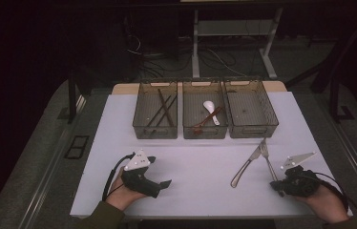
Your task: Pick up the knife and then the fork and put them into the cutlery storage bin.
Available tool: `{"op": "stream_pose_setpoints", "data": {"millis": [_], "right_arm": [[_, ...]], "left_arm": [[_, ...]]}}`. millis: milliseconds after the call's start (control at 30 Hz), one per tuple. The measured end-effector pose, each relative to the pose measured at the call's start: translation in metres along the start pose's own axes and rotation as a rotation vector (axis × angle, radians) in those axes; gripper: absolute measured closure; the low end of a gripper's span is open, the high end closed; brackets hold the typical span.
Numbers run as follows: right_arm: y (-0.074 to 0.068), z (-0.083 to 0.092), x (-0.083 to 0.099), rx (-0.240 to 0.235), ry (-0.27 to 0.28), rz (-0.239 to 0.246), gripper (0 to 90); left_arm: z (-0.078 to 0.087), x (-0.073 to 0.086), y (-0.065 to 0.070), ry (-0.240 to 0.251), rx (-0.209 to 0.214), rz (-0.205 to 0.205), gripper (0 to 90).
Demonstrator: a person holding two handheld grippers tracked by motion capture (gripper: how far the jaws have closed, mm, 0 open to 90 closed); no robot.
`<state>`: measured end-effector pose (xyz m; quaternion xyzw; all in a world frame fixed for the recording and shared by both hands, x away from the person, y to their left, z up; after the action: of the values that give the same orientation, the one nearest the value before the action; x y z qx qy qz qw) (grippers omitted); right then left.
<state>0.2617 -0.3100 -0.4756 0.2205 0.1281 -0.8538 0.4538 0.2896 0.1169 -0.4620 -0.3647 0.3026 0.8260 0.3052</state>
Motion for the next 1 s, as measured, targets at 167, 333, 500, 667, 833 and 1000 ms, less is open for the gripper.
{"op": "stream_pose_setpoints", "data": {"millis": [167, 333, 500, 667, 833, 1000], "right_arm": [[0.01, 0.006, 0.009, 0.026, -0.011, -0.025, 89.6], [0.022, 0.011, 0.016, 0.07, -0.036, -0.046, 89.6], [0.036, 0.016, 0.023, 0.121, -0.059, -0.069, 89.6], [0.039, 0.017, 0.025, 0.114, -0.058, -0.078, 89.5], [0.043, 0.027, 0.014, 0.118, -0.01, -0.098, 79.6], [0.051, 0.029, -0.003, 0.141, -0.027, -0.101, 72.8]], "left_arm": [[0.001, 0.0, -0.001, 0.002, -0.001, 0.001, 0.0], [0.002, -0.001, -0.003, 0.007, -0.004, 0.004, 0.0], [0.003, -0.001, -0.004, 0.008, -0.007, 0.004, 0.0], [0.003, -0.001, -0.005, 0.007, -0.008, 0.002, 0.0], [0.002, -0.001, -0.004, 0.0, -0.003, -0.003, 0.0], [0.0, -0.002, -0.004, 0.007, 0.003, 0.0, 0.0]]}}
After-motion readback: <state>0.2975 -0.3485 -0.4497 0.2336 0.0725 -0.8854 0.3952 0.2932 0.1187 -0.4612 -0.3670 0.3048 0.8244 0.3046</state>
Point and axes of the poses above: each handheld gripper's, and its own axes: z roughly backward along the jaws, x roughly out of its underside, y roughly to its right, the point moved 5 cm from there along -z, roughly forward along the jaws, and after that the axes turned 13 degrees about z, right-handed, at the moved point
